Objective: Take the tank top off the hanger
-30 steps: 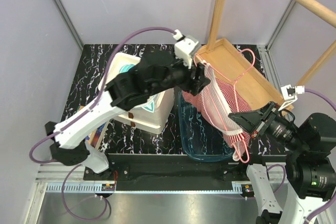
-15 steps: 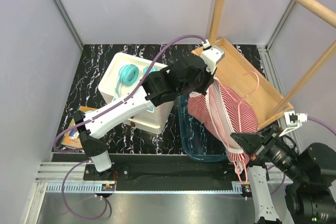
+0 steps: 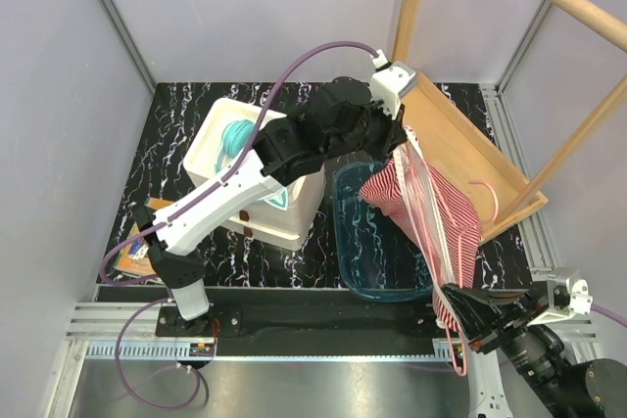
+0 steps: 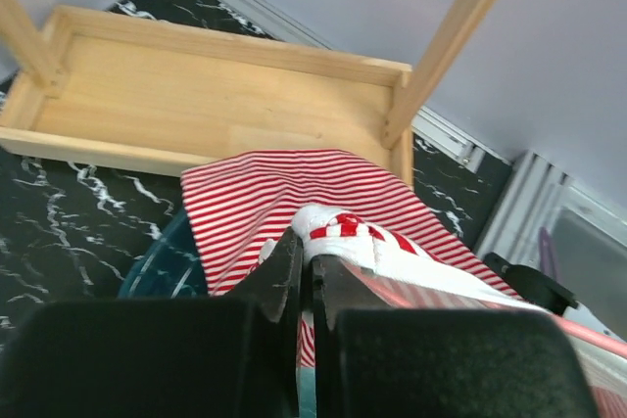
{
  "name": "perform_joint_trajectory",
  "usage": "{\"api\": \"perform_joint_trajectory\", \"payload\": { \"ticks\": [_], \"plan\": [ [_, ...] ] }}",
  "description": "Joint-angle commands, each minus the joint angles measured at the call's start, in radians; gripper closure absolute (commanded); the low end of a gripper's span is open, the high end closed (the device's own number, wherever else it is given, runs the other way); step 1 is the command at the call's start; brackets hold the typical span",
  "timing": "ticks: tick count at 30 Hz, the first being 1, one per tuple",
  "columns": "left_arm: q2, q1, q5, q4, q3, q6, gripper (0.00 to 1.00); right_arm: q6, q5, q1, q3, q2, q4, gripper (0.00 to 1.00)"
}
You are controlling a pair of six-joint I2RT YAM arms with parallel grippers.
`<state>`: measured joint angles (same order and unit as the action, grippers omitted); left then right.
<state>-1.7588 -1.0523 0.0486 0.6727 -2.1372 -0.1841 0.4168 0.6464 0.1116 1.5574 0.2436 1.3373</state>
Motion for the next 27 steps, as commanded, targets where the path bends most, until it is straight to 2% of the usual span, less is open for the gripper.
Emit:
{"api": "perform_joint_trajectory", "payload": {
  "ticks": [1, 10, 15, 20, 22, 27],
  "plan": [
    [-0.050, 0.090, 0.027, -0.033, -0.053, -0.047, 1.00, -0.015, 0.076, -0.015, 0.081, -0.035, 0.166, 1.00],
    [-0.045, 0.153, -0.004, -0.035, -0.078, -0.132, 1.00, 0.002, 0.130, -0.023, 0.076, -0.046, 0.184, 1.00],
    [-0.001, 0.155, -0.042, -0.041, 0.022, -0.155, 1.00, 0.056, 0.085, -0.023, 0.055, -0.067, 0.119, 1.00],
    [0.065, 0.132, -0.159, -0.110, 0.210, -0.164, 1.00, 0.227, 0.027, -0.023, -0.043, -0.076, -0.137, 1.00],
    [0.081, 0.121, -0.222, -0.127, 0.238, -0.170, 1.00, 0.276, 0.006, -0.023, -0.127, -0.075, -0.263, 1.00],
    [0.119, 0.100, -0.341, -0.226, 0.329, -0.172, 1.00, 0.280, -0.077, -0.021, -0.291, -0.015, -0.497, 1.00]
  ]
}}
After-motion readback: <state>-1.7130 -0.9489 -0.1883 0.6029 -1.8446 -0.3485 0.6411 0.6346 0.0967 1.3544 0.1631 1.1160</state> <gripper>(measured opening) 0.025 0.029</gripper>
